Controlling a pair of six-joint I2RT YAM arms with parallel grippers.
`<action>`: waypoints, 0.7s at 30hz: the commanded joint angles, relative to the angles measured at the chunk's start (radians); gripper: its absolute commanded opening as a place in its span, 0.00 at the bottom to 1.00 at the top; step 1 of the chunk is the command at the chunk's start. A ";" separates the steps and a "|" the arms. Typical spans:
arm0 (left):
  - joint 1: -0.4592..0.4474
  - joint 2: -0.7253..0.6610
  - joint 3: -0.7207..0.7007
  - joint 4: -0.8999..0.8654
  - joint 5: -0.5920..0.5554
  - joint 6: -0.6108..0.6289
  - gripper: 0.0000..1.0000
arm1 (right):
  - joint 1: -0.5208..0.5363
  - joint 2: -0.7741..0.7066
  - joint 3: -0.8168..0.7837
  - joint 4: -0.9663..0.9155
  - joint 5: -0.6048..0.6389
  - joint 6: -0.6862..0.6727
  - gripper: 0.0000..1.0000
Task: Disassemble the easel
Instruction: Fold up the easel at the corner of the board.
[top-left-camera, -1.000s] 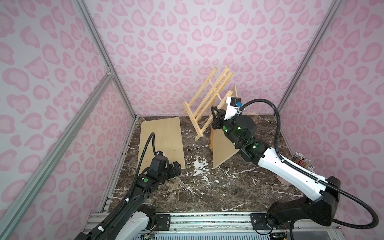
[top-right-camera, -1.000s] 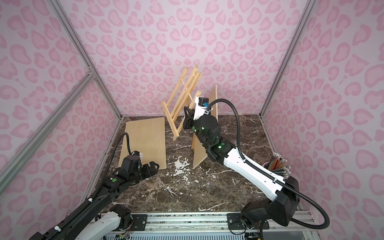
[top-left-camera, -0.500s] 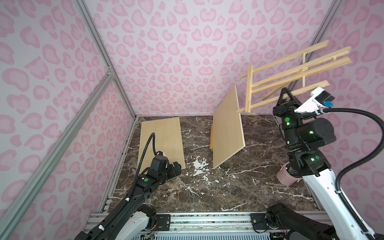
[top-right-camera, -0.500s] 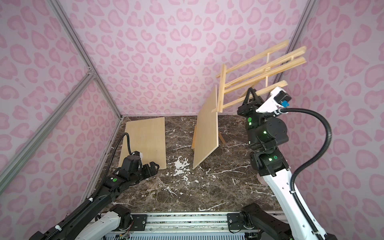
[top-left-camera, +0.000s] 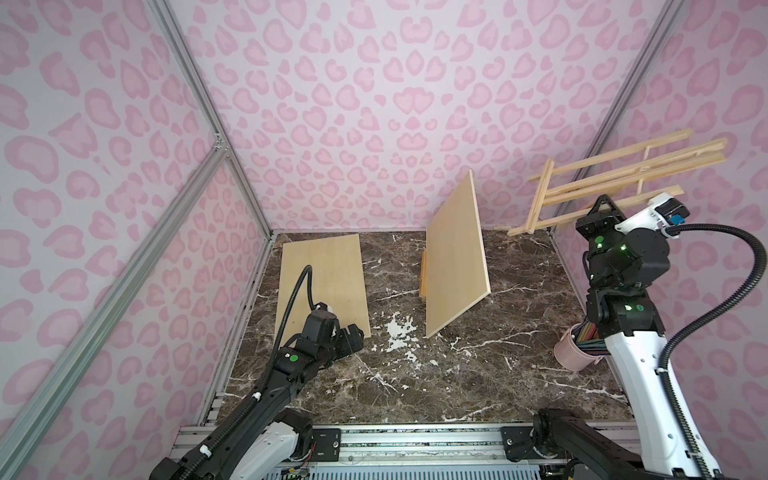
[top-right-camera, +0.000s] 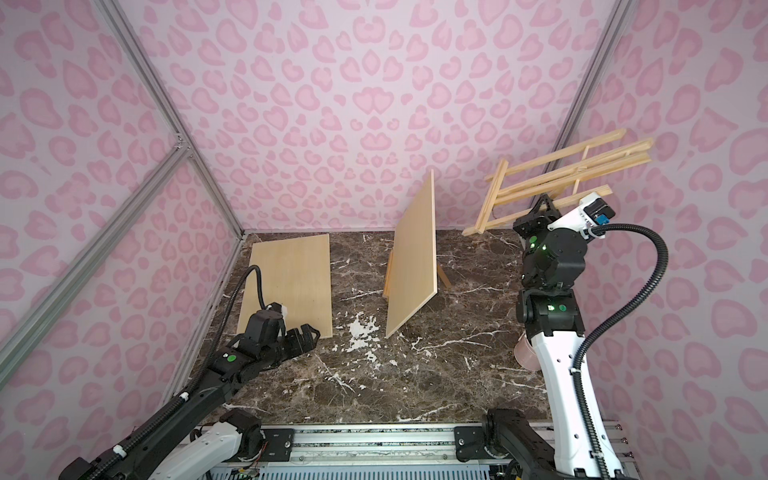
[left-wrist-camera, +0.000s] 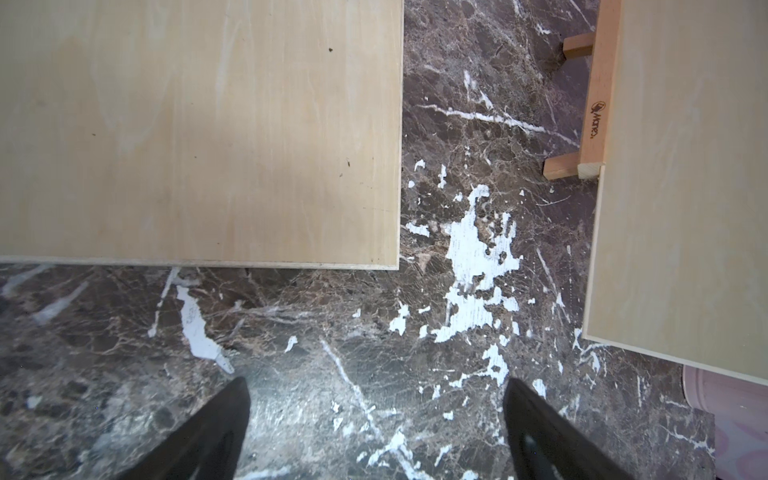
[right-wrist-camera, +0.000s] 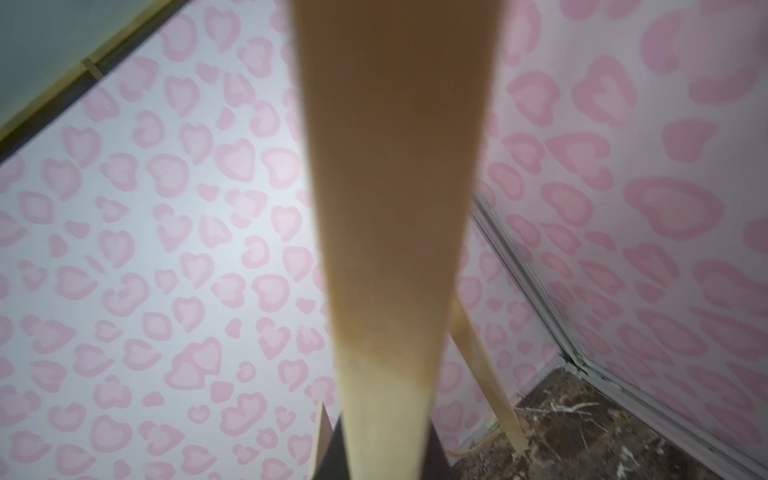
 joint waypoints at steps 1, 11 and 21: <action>0.000 0.005 -0.002 0.032 0.013 0.012 0.96 | -0.015 0.037 -0.050 0.123 -0.083 0.083 0.00; 0.000 0.048 0.002 0.054 0.044 0.011 0.96 | -0.017 0.062 -0.269 0.354 -0.132 0.216 0.00; -0.002 0.059 -0.003 0.069 0.061 0.008 0.96 | -0.017 -0.058 -0.592 0.632 -0.086 0.301 0.00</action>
